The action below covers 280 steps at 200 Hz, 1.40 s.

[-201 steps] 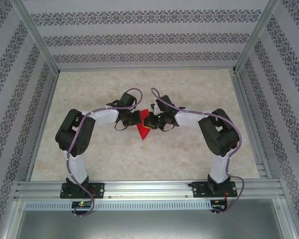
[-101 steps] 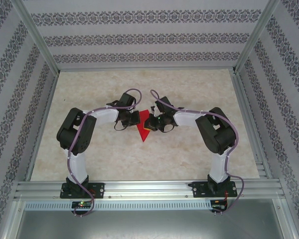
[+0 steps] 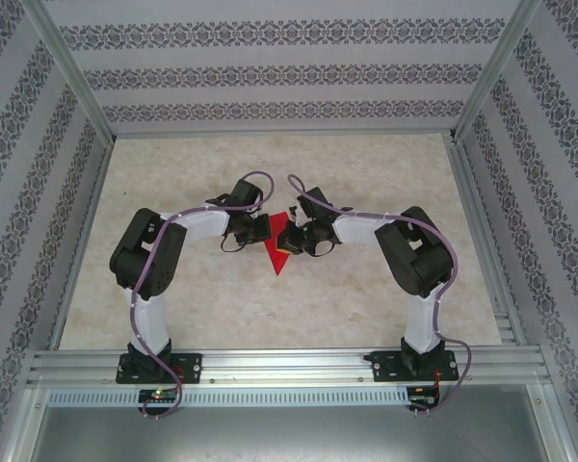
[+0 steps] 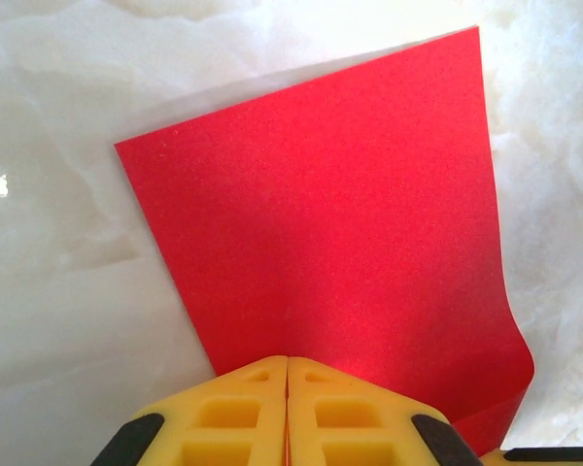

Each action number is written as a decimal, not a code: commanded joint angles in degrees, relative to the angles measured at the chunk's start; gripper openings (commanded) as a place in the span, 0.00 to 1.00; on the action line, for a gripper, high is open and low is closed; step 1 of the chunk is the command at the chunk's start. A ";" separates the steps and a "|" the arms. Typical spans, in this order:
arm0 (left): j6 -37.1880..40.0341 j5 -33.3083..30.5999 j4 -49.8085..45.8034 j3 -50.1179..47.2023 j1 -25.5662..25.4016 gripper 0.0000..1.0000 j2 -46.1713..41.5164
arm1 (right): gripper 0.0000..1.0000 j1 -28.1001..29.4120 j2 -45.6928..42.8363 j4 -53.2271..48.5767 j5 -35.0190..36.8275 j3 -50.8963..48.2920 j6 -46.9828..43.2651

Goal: Fold a paper plane with a square sheet of paper (pick it up from the middle)
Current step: Third fold the triangle at the center of the table.

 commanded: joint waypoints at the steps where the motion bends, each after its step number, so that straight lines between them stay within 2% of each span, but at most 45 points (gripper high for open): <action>1: 0.44 0.62 -0.53 0.59 0.47 0.10 2.09 | 0.01 0.58 1.27 -0.39 -0.03 1.47 -1.26; 280: 0.67 1.16 -0.59 0.44 0.47 0.10 2.29 | 0.01 0.30 3.59 3.50 -2.76 1.37 -0.98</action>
